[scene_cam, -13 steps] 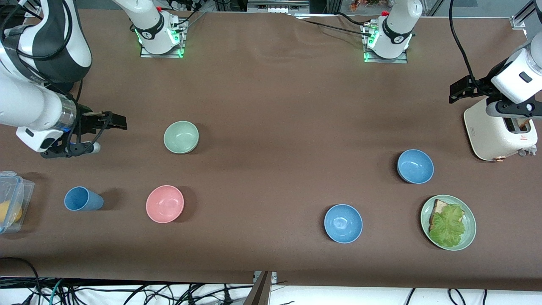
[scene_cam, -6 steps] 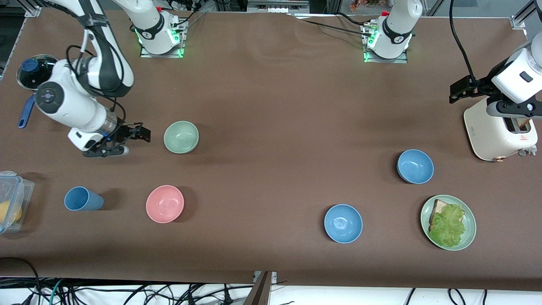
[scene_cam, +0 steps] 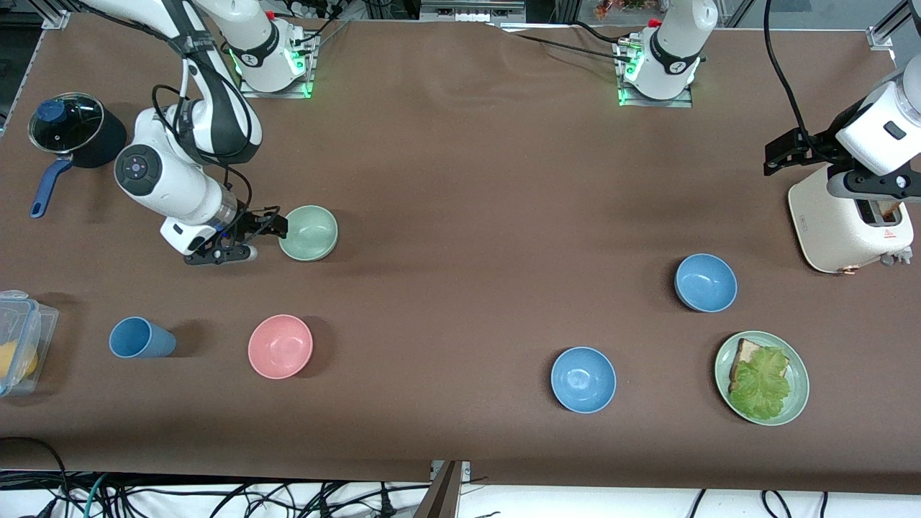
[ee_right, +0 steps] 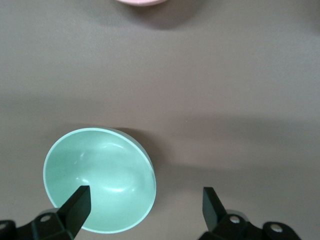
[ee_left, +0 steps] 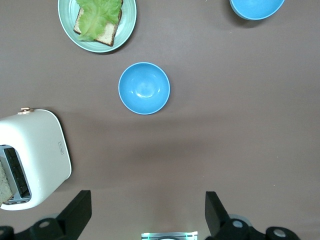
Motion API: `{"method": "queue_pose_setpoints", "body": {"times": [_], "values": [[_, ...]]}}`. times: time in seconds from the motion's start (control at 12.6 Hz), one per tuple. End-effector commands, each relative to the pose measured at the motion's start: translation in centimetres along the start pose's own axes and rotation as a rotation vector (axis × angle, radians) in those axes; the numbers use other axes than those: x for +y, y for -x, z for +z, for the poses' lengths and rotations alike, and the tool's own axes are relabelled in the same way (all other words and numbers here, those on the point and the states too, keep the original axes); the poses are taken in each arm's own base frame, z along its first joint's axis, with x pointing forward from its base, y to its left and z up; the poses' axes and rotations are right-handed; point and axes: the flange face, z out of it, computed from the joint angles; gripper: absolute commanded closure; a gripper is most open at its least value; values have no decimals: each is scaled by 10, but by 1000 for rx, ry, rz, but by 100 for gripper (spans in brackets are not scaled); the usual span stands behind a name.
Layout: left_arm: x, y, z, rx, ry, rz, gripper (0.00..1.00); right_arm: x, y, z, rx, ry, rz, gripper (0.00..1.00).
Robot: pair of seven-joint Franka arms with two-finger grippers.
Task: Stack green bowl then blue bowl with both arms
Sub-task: 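Reach the right gripper toward the green bowl's rim, then lower the right gripper and grasp the green bowl's rim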
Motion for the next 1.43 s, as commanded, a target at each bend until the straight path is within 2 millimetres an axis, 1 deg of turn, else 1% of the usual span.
{"method": "queue_pose_setpoints", "body": {"times": [0.0, 0.08, 0.32, 0.4, 0.48, 0.56, 0.63, 0.79, 0.87, 0.95, 1.03, 1.11, 1.19, 1.35], "values": [[1, -1, -7, -2, 30, -6, 0, -2, -2, 18, 14, -11, 13, 1], [1, -1, -7, -2, 28, -6, 0, -5, -4, 27, 15, -11, 9, 1], [1, -1, -7, -2, 28, -6, 0, -5, -2, 48, -14, -9, 27, 2], [1, -1, -7, -2, 28, -6, 0, -4, 2, 56, -20, -9, 29, 4], [1, -1, -7, -2, 28, -6, 0, -4, 5, 61, -8, -8, 31, 8], [1, -1, -7, -2, 28, -6, 0, -3, 8, 69, -9, -7, 32, 15], [1, -1, -7, -2, 28, -6, 0, -3, 8, 71, -3, -7, 33, 24], [1, -1, -7, -2, 28, -6, 0, -3, 8, 73, -6, -7, 33, 49], [1, -1, -6, -3, 28, -6, 0, -1, 9, 78, -13, -7, 35, 64], [1, -1, -6, -3, 28, -6, 0, -1, 9, 78, -14, -7, 35, 77], [1, -1, -6, -3, 28, -6, 0, -1, 9, 80, -17, -7, 37, 87], [1, -1, -7, -2, 28, -6, 0, -2, 9, 84, -18, -9, 40, 95], [1, -1, -7, -2, 30, -6, 0, -2, 9, 85, -20, -11, 43, 100], [1, -1, -6, -3, 28, -6, 0, -2, 9, 85, -20, -11, 42, 100]]}}
